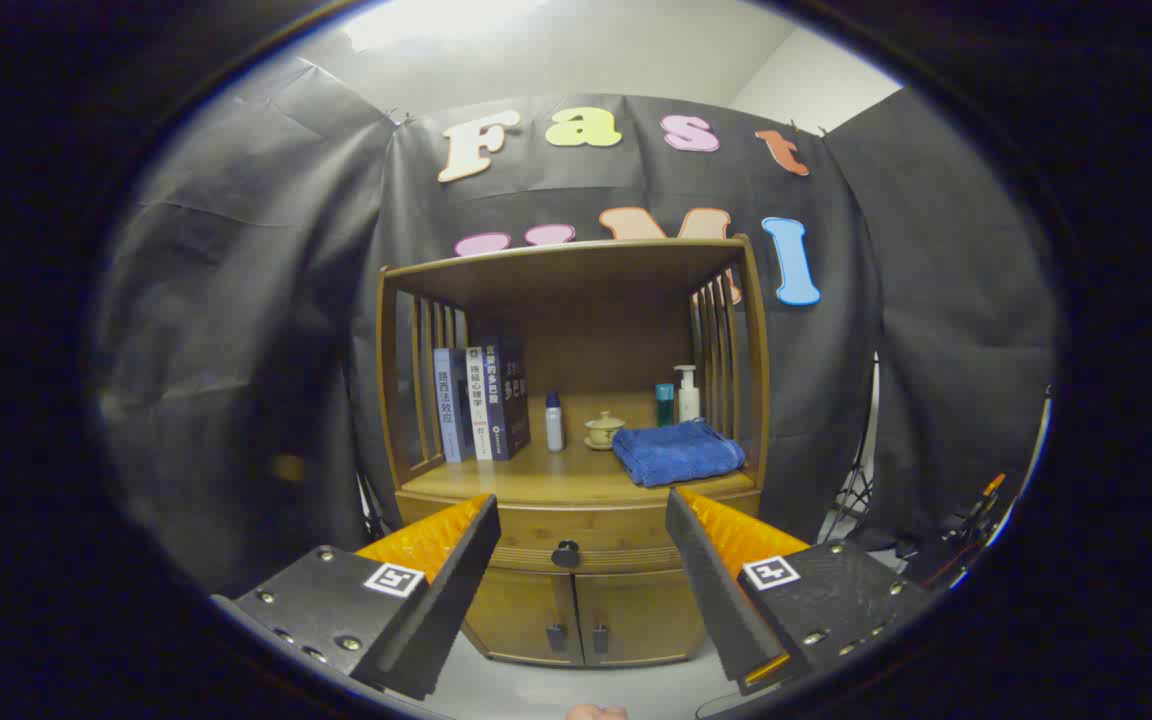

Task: Pull open the drawer, take out the items inside it, and place them on the countertop above the cabinet.

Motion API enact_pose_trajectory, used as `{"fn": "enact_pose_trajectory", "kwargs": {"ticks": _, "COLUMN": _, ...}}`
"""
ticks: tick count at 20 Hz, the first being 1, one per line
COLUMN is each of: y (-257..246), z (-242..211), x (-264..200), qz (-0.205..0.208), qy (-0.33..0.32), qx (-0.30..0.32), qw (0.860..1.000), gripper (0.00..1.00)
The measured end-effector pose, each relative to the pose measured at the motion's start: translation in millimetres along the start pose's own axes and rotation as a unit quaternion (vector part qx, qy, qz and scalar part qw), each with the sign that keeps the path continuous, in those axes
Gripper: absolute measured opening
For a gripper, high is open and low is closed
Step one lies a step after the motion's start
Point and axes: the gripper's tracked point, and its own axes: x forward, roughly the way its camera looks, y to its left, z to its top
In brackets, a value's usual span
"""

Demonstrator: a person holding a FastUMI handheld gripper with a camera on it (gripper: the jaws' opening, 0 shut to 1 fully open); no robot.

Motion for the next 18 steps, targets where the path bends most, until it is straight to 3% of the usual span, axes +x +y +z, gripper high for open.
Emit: {"fn": "enact_pose_trajectory", "kwargs": {"ticks": 18, "y": -5.0, "z": -16.4, "x": 8.2, "qz": -0.006, "qy": 0.016, "qx": -0.003, "qw": 1.0, "gripper": 1.0}}
